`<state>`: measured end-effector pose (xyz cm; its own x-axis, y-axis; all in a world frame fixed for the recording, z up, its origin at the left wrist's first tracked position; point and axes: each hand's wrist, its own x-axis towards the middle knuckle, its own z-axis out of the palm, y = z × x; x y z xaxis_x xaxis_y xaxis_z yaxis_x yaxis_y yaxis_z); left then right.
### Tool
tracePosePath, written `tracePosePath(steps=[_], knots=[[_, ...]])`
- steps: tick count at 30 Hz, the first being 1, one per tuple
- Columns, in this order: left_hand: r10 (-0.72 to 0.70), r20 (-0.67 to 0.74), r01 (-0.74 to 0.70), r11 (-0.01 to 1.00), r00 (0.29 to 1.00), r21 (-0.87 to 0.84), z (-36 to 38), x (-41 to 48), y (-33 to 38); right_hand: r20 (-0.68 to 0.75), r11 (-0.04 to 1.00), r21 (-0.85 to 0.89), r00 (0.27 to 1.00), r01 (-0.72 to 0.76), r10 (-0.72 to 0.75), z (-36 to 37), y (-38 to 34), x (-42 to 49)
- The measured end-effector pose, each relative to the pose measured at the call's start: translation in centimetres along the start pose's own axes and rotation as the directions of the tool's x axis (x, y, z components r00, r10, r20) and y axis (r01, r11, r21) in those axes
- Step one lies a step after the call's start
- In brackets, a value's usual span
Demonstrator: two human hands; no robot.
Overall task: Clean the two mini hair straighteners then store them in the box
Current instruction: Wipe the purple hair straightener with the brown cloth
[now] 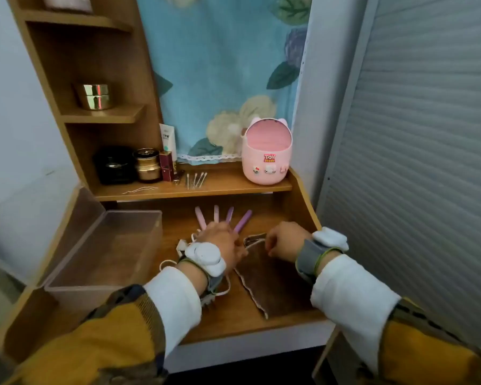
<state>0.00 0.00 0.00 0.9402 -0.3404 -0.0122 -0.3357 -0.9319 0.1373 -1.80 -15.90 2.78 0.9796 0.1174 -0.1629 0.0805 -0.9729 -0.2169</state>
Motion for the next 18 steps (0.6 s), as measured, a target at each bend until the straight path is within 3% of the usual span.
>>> tracePosePath(steps=[5, 12, 15, 18], knots=[[0.061, 0.027, -0.063, 0.991, 0.998, 0.119, 1.6, 0.3, 1.1, -0.099, 0.997, 0.021, 0.992, -0.076, 0.078, 1.1, 0.8, -0.1], [-0.206, -0.081, 0.214, 0.971, 0.975, 0.109, -0.4, 4.2, 0.2, -0.067, 0.993, -0.013, 0.991, -0.116, 0.115, 4.7, 1.3, 0.2], [-0.327, -0.014, 0.327, 0.939, 0.945, 0.105, -0.2, 5.4, -0.7, -0.083, 0.993, -0.072, 0.992, -0.096, 0.09, 5.3, 0.9, -0.1], [-0.343, 0.029, 0.339, 0.935, 0.939, 0.101, 0.5, 6.2, -0.8, -0.121, 0.994, -0.084, 0.99, -0.076, 0.065, 6.0, 0.7, -0.3]])
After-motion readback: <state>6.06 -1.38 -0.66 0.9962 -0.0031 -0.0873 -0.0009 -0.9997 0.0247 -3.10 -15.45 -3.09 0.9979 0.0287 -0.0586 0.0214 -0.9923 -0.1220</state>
